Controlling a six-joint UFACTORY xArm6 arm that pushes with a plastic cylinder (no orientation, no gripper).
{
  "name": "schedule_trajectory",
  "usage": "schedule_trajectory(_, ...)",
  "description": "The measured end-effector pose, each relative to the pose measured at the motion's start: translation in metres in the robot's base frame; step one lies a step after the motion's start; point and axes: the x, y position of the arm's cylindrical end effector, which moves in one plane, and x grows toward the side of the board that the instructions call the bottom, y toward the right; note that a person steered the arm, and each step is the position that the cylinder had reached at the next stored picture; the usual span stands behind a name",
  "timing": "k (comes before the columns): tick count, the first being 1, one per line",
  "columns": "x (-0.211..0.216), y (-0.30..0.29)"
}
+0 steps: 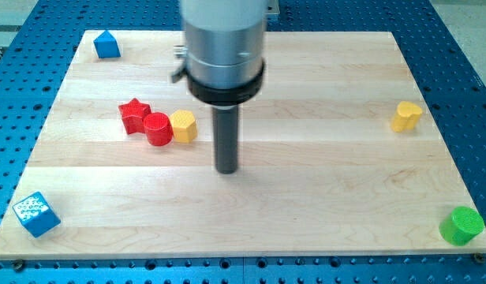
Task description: Move the yellow hexagon vertically below the blue triangle
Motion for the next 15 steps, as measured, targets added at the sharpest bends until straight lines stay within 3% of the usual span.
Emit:
schedule_trajectory(1,0.0,-0.042)
schedule_trajectory(3,-0.031,-0.055)
schedule_trajectory(6,-0.111,-0.039)
schedule_trajectory(9,-0.133,0.016)
schedule_trajectory(10,-0.167,0.016)
schedule_trajectory(12,-0.169,-0.06)
schedule_trajectory(15,-0.167,-0.116)
